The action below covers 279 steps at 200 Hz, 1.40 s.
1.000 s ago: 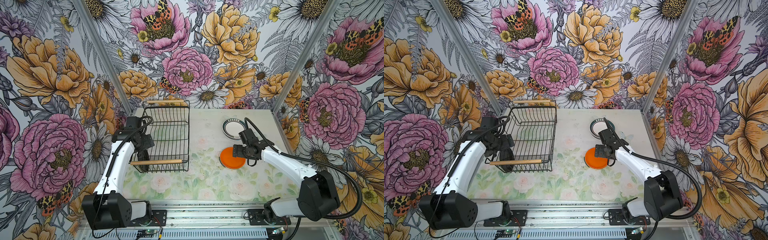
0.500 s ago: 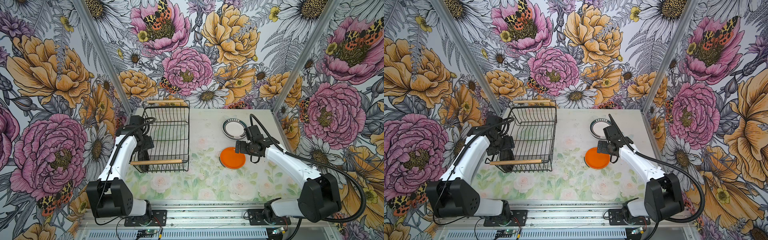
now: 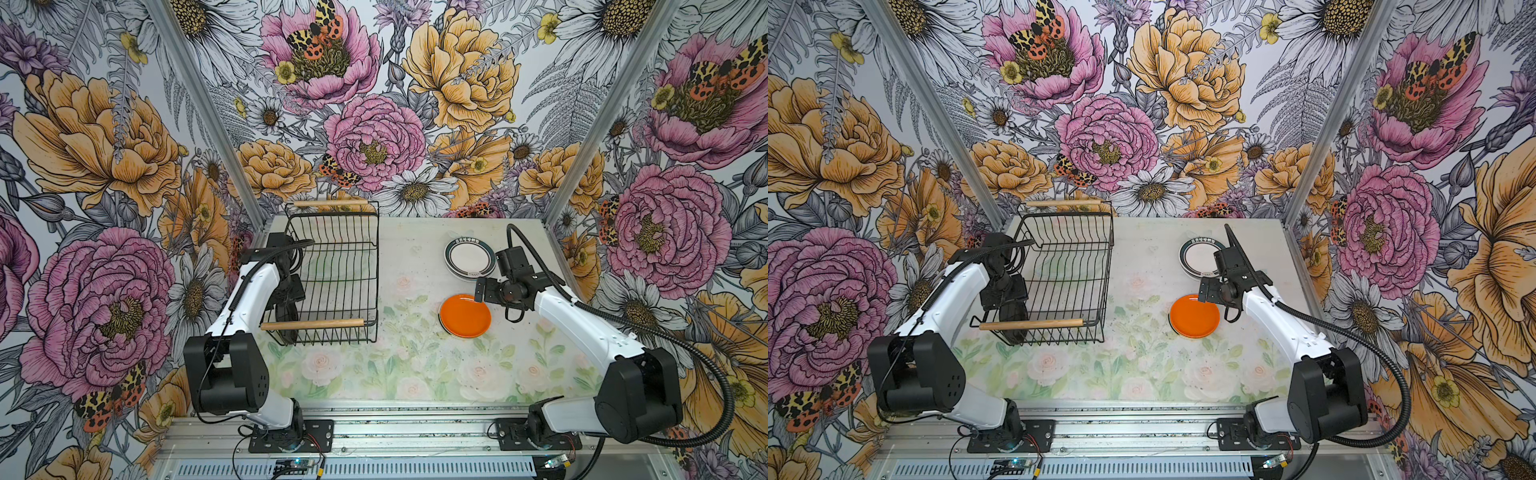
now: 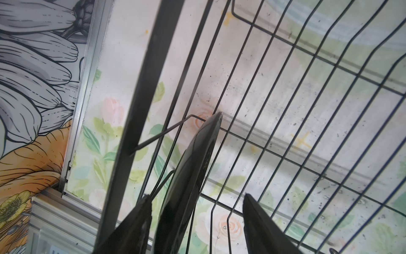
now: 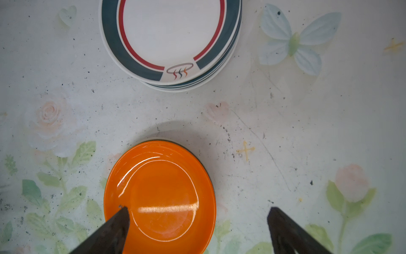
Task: Unload the plates from the dish rack
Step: 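Open the right gripper and rise while the left gripper grasps the dark plate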
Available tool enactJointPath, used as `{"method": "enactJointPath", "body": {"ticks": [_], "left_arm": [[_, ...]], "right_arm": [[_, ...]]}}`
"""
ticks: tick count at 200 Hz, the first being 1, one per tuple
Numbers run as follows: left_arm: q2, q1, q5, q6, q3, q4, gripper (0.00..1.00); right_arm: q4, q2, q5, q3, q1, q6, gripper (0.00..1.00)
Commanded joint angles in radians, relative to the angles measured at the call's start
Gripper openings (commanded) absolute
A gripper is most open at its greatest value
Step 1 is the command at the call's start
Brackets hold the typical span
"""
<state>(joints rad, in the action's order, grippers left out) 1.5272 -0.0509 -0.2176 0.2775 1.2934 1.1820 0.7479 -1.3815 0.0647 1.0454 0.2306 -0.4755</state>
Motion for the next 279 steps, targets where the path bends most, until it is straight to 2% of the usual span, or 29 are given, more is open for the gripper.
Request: {"method": "enactJointPath", "body": {"ticks": [1,131,279], "left_arm": [[0.004,-0.007,-0.033,-0.009,0.025,-0.002,0.63],[0.032,-0.023,-0.052,-0.003,0.006,0.001,0.30],[0.027,-0.021,-0.022,-0.009,0.034,0.030,0.06]], "right_arm": [[-0.027,-0.028,-0.028,0.043,-0.010,0.022,0.99],[-0.035,-0.091,-0.051,0.115,-0.026,0.035,1.00],[-0.042,-0.088,-0.077,0.158,-0.039,0.027,1.00]]}}
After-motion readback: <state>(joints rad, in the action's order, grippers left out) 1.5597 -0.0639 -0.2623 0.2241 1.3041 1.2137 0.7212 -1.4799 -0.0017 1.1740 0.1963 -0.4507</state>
